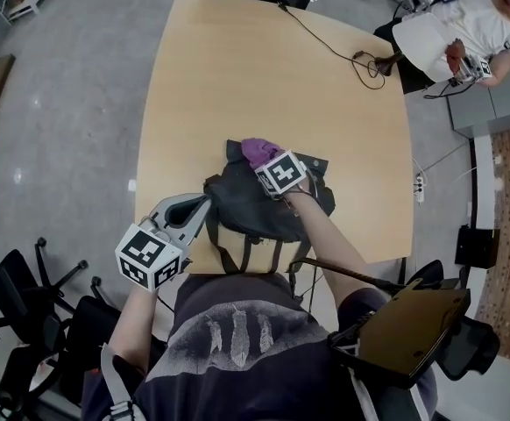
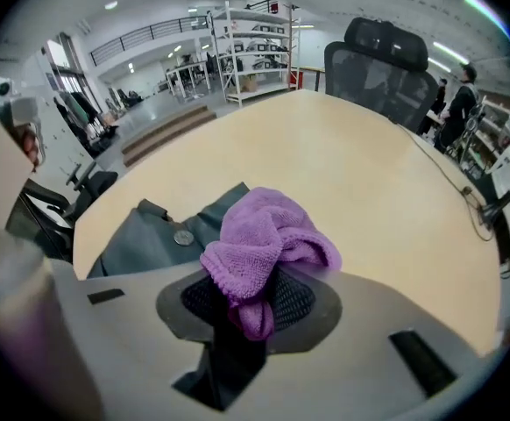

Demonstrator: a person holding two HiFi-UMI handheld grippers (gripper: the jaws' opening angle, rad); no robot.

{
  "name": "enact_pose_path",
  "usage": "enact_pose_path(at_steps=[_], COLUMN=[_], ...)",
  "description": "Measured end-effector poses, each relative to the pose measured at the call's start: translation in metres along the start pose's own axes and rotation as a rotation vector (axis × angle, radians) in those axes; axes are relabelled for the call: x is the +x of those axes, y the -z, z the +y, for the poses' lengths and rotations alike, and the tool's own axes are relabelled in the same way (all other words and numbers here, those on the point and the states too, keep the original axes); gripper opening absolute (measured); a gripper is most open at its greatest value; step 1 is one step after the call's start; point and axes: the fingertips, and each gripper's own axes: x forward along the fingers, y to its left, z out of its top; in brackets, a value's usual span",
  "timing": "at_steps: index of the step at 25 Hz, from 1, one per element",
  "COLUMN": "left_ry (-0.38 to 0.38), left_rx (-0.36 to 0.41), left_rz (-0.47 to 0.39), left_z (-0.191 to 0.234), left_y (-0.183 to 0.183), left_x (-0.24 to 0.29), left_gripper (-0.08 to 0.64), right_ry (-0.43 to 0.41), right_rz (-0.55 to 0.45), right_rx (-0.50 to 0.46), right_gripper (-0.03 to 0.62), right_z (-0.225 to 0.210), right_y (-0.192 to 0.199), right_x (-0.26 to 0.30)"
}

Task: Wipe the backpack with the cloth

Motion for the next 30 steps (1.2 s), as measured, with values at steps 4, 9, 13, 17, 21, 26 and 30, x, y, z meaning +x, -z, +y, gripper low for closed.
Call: enact_pose_path(at_steps=[4, 9, 13, 17, 21, 26, 30], left_ry=[-0.015, -0.036, -0.047, -0.071, -0.098, -0.099, -0.079], left_rx=[-0.018, -0.037, -0.033, -0.024, -0.031, -0.043, -0.032], left_rz=[-0.002, 0.005, -0.012, -0.035, -0.047, -0.042, -0.032], left_z=[0.008, 0.016, 0.021, 0.027, 0.036, 0.035, 0.03], left_y=[0.004, 0.011, 0.004, -0.003, -0.002, 0.001, 0.002], left_x=[-0.005, -0.008, -0.009, -0.017, -0.023, -0.022, -0.017], left_gripper=[0.006, 0.006, 0.006, 0.006, 0.006, 0.006, 0.006], right_ry=[-0.006, -0.12, -0.27, -0.563, -0.802, -0.672, -0.429], right_rz=[0.006, -0.048, -0.103, -0.273, -0.363, -0.144, -0.034], right_rx=[-0.021, 0.01, -0.009, 0.109, 0.323, 0.31, 0.072], right_gripper=[0.1, 0.1, 0.1, 0.1, 0.1, 0.1, 0.1], right_z=[0.013, 0.04, 0.086, 0.135, 0.148, 0.149, 0.138], right_y=[-0.013, -0.037, -0.066, -0.103, -0.111, -0.054, -0.021], right_x=[0.008, 0.012, 0.01, -0.035, -0.077, -0.035, -0.014])
